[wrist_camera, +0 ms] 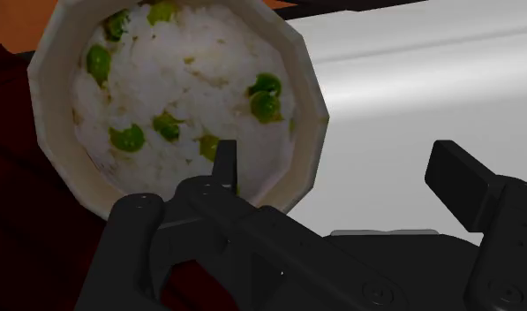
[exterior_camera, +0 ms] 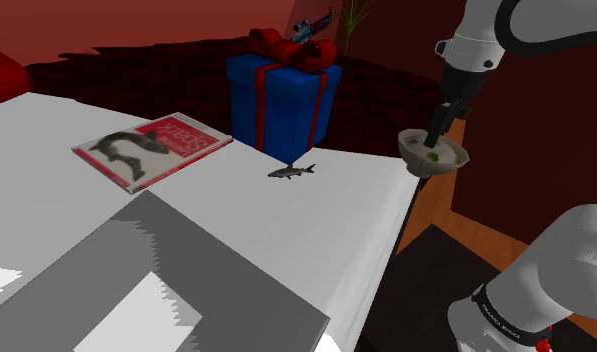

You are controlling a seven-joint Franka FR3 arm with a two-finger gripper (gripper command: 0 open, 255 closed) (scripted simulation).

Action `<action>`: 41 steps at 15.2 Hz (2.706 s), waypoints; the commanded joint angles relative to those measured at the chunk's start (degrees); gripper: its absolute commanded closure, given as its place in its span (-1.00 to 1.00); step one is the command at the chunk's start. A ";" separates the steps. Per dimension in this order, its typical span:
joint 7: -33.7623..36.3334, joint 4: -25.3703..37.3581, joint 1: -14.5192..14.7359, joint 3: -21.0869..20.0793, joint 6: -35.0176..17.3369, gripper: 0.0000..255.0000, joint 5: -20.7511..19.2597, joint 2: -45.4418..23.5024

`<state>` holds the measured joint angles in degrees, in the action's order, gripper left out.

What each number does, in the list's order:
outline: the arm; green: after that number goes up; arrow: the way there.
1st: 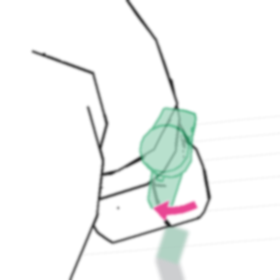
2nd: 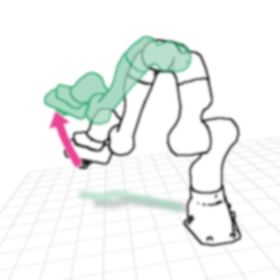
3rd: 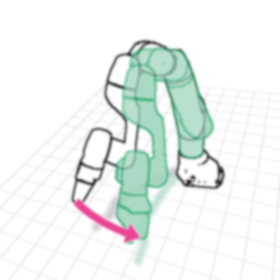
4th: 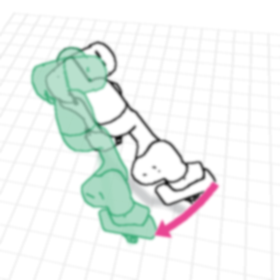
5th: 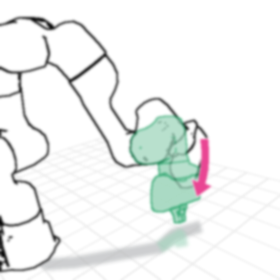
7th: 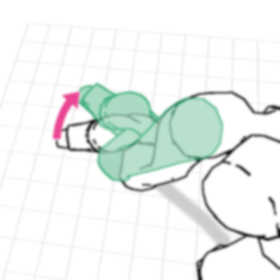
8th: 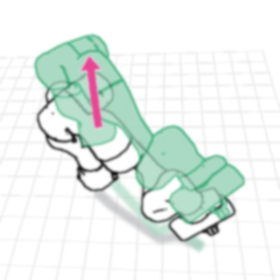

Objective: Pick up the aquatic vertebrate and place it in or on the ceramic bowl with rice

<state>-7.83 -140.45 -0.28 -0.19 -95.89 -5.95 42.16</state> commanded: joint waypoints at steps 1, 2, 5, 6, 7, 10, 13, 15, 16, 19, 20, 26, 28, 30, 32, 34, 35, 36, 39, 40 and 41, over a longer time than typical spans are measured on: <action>0.00 0.00 0.00 0.00 0.00 -1.00 0.00 0.00; -1.73 -0.14 0.85 0.44 -2.21 -1.00 0.28 -1.33; -7.02 -0.21 3.52 1.67 -8.57 -1.00 1.36 -5.50; -8.83 -0.11 4.45 2.05 -10.59 -1.00 1.82 -6.94; -10.66 0.04 5.38 2.40 -12.55 -1.00 2.32 -8.39; -16.33 0.81 8.29 3.37 -18.09 -1.00 4.14 -12.76; -22.29 1.97 11.29 4.16 -23.04 -1.00 6.43 -17.10; -26.43 2.94 13.32 4.58 -25.99 -1.00 8.23 -19.92; -28.55 3.47 14.34 4.75 -27.35 -1.00 9.21 -21.30; -35.12 5.23 17.37 5.12 -31.00 -1.00 12.44 -25.28; -37.36 5.86 18.38 5.19 -32.07 -1.00 13.60 -26.55; -51.32 9.91 23.83 4.78 -36.97 -1.00 21.24 -33.44; -54.77 10.92 25.06 4.51 -37.80 -1.00 23.17 -34.91; -55.06 10.53 25.27 4.38 -39.23 -1.00 23.64 -35.94; -55.37 10.19 25.51 4.28 -40.64 -1.00 24.12 -37.02; -55.71 9.90 25.75 4.16 -42.05 -1.00 24.64 -38.13; -55.88 9.78 25.85 4.08 -42.74 -1.00 24.91 -38.71; -55.99 9.71 25.90 4.04 -43.14 -1.00 25.07 -39.04; -55.99 9.71 25.90 4.04 -43.14 -1.00 25.07 -39.04; -55.99 9.71 25.90 4.04 -43.14 -1.00 25.07 -39.04; -55.99 9.71 25.90 4.04 -43.14 -1.00 25.07 -39.04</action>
<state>-63.82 -130.73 25.61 3.85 -139.01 19.12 3.12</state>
